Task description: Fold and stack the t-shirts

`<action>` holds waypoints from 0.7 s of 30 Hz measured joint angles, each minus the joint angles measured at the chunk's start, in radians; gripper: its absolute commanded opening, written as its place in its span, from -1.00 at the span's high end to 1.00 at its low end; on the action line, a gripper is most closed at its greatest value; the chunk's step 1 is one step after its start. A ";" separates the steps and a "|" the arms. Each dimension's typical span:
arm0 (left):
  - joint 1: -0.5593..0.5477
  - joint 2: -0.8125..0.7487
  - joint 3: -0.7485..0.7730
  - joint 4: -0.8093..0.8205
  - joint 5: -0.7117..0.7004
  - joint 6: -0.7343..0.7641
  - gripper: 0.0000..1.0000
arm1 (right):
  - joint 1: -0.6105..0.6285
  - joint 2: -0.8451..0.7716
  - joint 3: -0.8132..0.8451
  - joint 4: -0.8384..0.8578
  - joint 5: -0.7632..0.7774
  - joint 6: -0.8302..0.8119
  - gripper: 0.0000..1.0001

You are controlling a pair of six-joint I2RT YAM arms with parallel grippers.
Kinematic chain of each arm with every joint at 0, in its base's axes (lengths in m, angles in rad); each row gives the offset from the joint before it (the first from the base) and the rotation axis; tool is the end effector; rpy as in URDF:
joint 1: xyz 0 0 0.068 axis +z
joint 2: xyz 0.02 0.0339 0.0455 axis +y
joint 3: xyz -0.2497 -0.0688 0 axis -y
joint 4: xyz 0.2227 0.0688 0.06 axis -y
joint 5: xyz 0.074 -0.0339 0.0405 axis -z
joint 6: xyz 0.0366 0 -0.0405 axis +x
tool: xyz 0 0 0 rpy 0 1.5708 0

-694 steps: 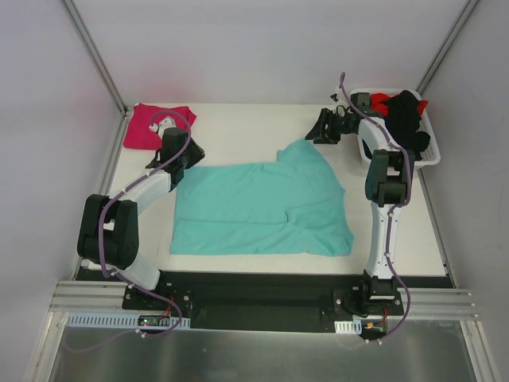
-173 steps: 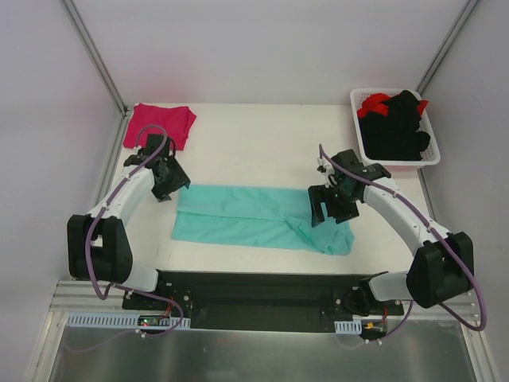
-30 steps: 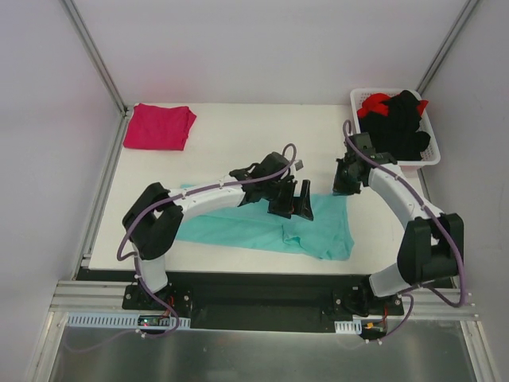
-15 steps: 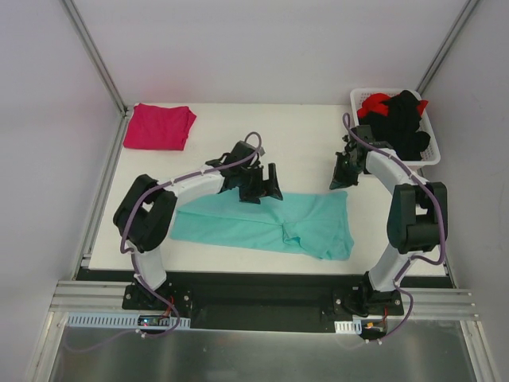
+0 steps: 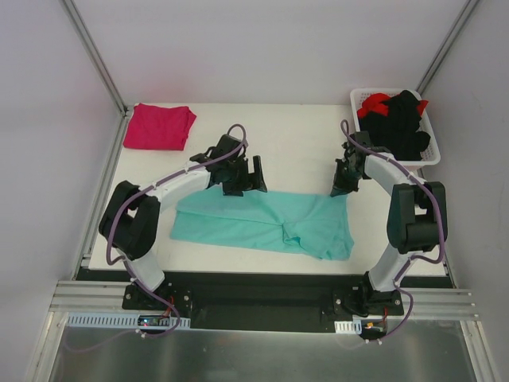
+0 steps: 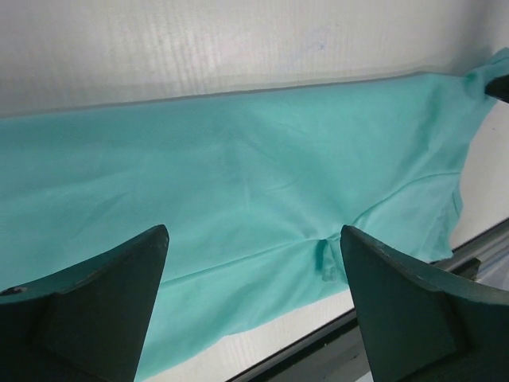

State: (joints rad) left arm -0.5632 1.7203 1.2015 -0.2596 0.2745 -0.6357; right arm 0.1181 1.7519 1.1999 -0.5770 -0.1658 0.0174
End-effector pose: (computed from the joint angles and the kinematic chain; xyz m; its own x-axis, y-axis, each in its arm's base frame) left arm 0.2975 -0.1996 0.2254 -0.8797 -0.1204 -0.4599 0.1923 0.7946 -0.5759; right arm 0.3301 0.0453 0.1939 -0.9008 -0.0896 -0.4249 -0.1706 0.9728 0.1566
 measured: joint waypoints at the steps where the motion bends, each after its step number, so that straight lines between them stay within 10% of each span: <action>1: 0.000 -0.004 0.000 -0.012 -0.014 0.004 -0.81 | 0.000 0.000 0.000 -0.003 0.004 0.000 0.98; 21: 0.381 -0.122 -0.039 -0.264 -0.370 0.073 -0.73 | 0.000 -0.084 -0.022 -0.024 0.019 -0.001 0.98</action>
State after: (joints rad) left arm -0.1818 1.5978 1.1622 -0.5240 -0.0952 -0.5625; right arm 0.1181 1.6676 1.1778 -0.6006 -0.1463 0.0166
